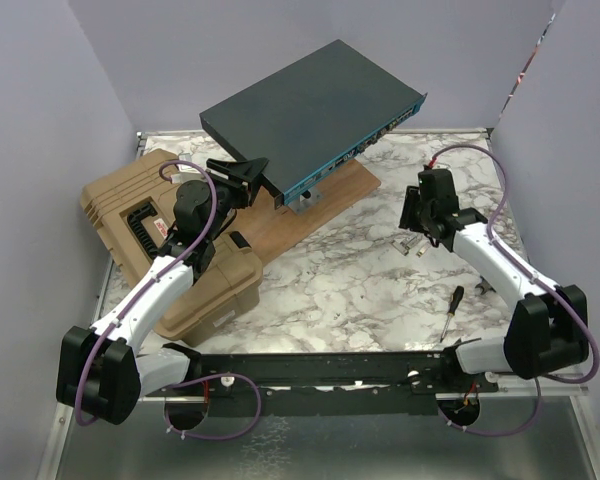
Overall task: Insert the plug into the switch port
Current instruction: Insert the plug into the switch port, then pick up the plug from the center of the board.
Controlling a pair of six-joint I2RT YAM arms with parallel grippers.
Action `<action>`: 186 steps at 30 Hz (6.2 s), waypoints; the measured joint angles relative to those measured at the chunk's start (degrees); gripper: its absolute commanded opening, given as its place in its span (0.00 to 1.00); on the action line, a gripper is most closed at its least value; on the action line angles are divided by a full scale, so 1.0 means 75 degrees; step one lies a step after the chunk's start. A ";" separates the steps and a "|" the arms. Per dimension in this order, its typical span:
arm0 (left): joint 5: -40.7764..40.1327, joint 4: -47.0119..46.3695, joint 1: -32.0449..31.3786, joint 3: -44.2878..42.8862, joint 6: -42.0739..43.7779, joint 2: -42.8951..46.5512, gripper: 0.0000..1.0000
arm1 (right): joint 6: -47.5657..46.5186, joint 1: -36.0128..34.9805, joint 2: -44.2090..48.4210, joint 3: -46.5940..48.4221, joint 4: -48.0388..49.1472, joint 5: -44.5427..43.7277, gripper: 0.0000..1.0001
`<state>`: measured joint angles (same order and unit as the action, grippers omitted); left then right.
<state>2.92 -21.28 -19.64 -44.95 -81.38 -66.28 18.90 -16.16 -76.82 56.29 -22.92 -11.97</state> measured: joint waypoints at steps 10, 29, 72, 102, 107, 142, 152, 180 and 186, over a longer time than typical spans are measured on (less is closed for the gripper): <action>0.0000 0.0000 0.0000 0.0000 0.0003 0.0000 0.00 | 0.0618 0.0309 -0.1288 -0.0029 0.0219 0.0017 0.49; 0.0000 0.0000 -0.0012 0.0000 0.0003 0.0000 0.00 | 0.2940 0.0306 -0.2224 -0.0032 0.0306 -0.0297 0.38; 0.0000 -0.0012 -0.0012 0.0026 0.0006 0.0015 0.00 | 0.3372 0.0306 -0.2795 -0.0058 0.0259 -0.0912 0.10; 0.0000 -0.0012 -0.0015 0.0026 0.0055 0.0015 0.00 | -0.0906 -0.2961 -0.1355 -0.1049 0.1017 0.0822 0.07; 0.0000 -0.0015 -0.0015 0.0026 0.0061 0.0015 0.00 | -0.1049 -0.3465 -0.1950 -0.0941 0.1145 0.0804 0.12; -0.0003 -0.0003 -0.0044 -0.0041 0.0114 -0.0052 0.00 | -0.0522 -0.4651 -0.1591 -0.3031 0.4934 -0.0833 0.27; -0.0003 -0.0003 -0.0044 -0.0044 0.0117 -0.0052 0.00 | -0.0178 -0.4654 -0.1512 -0.3150 0.5010 -0.0941 0.12; -0.0023 -0.0003 -0.0050 -0.0044 0.0122 -0.0052 0.00 | -0.1993 -0.3733 0.0699 0.1346 -0.0711 -0.0052 0.00; -0.0026 0.0000 -0.0050 -0.0047 0.0125 -0.0052 0.00 | -0.2407 -0.3040 0.0635 0.2667 -0.1743 0.0595 0.01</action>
<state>2.72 -21.28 -20.01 -45.30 -80.44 -66.67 0.84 -38.96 -72.05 76.29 -35.99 -7.51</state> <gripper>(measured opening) 0.503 0.147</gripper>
